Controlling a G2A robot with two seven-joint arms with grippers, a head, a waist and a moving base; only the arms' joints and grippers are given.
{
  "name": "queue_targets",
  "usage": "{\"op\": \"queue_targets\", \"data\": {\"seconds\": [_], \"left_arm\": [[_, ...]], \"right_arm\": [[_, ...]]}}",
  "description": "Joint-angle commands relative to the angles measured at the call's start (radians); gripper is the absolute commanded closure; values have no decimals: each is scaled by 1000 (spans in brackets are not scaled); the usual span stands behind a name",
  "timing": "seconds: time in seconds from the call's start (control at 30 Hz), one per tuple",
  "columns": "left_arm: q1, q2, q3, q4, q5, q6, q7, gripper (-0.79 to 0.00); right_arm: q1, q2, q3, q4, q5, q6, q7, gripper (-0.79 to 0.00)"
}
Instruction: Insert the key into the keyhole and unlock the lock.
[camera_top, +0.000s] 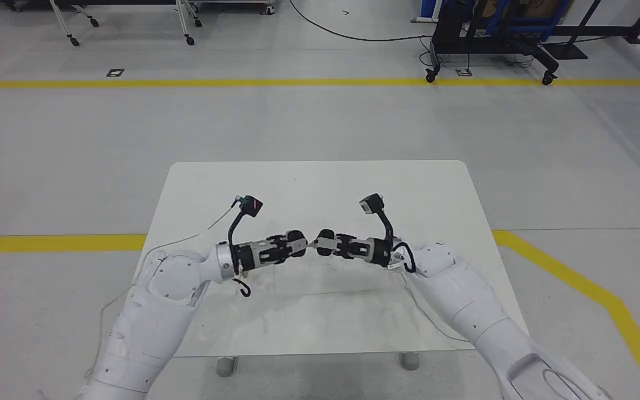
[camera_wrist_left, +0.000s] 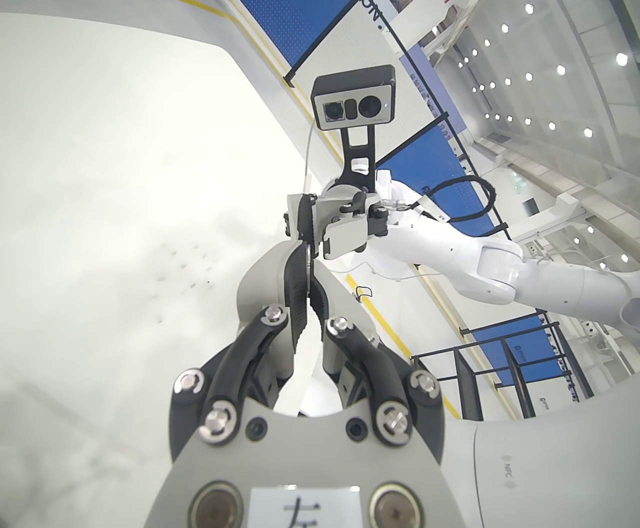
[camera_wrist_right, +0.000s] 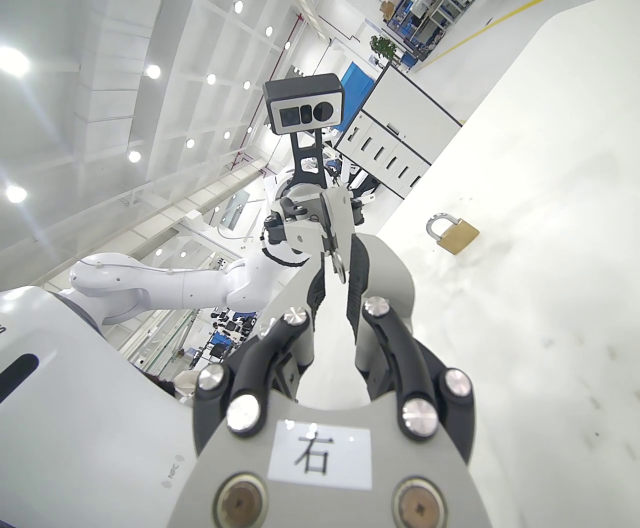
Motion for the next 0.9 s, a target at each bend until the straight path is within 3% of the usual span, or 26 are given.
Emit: {"op": "queue_targets", "data": {"seconds": [0.0,0.07,0.13,0.37,0.4,0.43,0.67,0.87], "left_arm": [[-1,1,4,1,2,0,1,0],[-3,2,8,3,3,-2,-3,0],[-5,3,11,3,7,-5,-6,0],[-12,7,18,5,9,5,-1,0],[-13,7,18,6,9,7,3,-40],[-14,7,18,7,9,11,6,-785],[-25,13,-4,11,-3,14,34,-785],[-2,41,-131,-31,127,-14,85,-785]], "right_arm": [[0,-1,-4,-3,4,6,12,-108],[1,-2,-7,-3,8,10,19,-83],[3,-3,-10,-3,9,11,23,0],[7,-5,-15,5,6,11,32,0],[7,-5,-15,5,7,11,34,0],[8,-4,-14,6,6,11,34,0],[4,4,5,8,5,-2,21,0],[-11,28,66,8,13,-35,-12,0]]}}
